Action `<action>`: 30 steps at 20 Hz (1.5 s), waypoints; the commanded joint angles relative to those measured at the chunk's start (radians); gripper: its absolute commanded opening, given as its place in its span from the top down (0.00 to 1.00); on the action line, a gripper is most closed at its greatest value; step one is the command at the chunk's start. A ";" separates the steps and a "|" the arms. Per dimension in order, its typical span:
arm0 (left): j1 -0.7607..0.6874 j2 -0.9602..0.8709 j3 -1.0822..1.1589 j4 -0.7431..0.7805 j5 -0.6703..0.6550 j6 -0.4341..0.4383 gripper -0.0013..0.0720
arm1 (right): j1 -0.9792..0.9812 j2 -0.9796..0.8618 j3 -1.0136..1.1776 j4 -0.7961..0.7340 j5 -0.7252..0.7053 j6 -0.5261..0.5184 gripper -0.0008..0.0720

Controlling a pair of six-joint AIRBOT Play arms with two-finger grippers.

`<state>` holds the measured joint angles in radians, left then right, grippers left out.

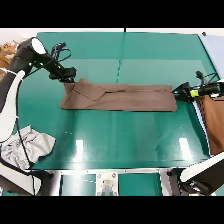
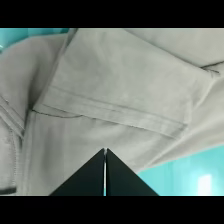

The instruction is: Fold the shirts.

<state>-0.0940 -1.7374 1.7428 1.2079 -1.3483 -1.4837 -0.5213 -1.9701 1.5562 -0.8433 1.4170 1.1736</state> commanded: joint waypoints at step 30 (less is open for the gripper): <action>-0.397 -0.284 0.213 -0.385 0.238 0.143 0.96 | 0.236 0.439 0.217 0.227 0.200 0.110 0.97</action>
<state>-0.5652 -2.0472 1.8683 0.7727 -0.8852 -1.3563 -0.3077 -1.5318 1.7702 -0.6281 1.6199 1.2739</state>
